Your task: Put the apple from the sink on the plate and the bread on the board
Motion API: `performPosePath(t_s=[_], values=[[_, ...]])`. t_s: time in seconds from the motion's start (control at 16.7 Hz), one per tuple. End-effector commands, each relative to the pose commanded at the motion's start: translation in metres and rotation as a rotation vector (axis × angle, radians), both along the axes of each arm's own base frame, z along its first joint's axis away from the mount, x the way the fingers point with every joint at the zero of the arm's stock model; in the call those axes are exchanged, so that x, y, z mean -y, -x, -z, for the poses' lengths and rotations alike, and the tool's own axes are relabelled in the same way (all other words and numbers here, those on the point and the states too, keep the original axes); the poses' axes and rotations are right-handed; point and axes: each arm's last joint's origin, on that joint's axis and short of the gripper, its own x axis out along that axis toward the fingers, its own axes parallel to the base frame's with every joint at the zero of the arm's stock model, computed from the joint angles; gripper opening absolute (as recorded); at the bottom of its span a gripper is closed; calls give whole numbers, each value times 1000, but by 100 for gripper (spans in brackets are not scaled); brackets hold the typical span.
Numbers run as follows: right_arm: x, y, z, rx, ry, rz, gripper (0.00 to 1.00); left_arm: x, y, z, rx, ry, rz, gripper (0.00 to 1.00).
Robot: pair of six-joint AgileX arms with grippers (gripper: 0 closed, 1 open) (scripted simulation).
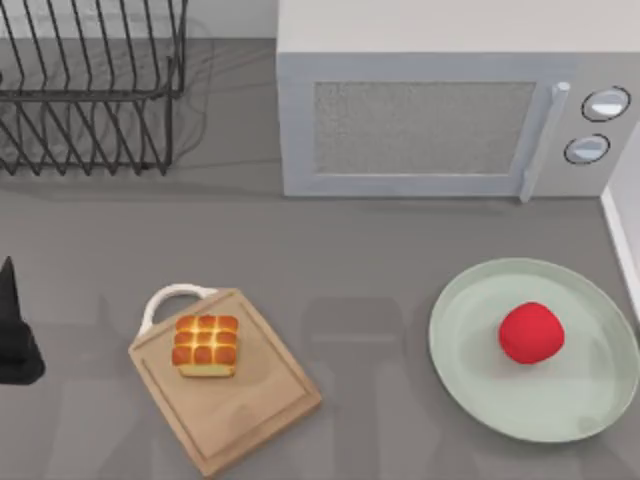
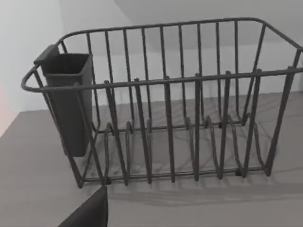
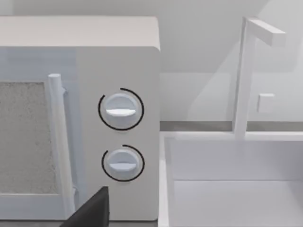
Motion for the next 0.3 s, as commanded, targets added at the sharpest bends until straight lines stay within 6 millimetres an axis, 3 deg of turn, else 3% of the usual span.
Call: performPosePath(t_s=[0.3], values=[[0, 0, 0, 0, 0, 0, 100, -1, 3, 6, 63, 80, -10, 100]])
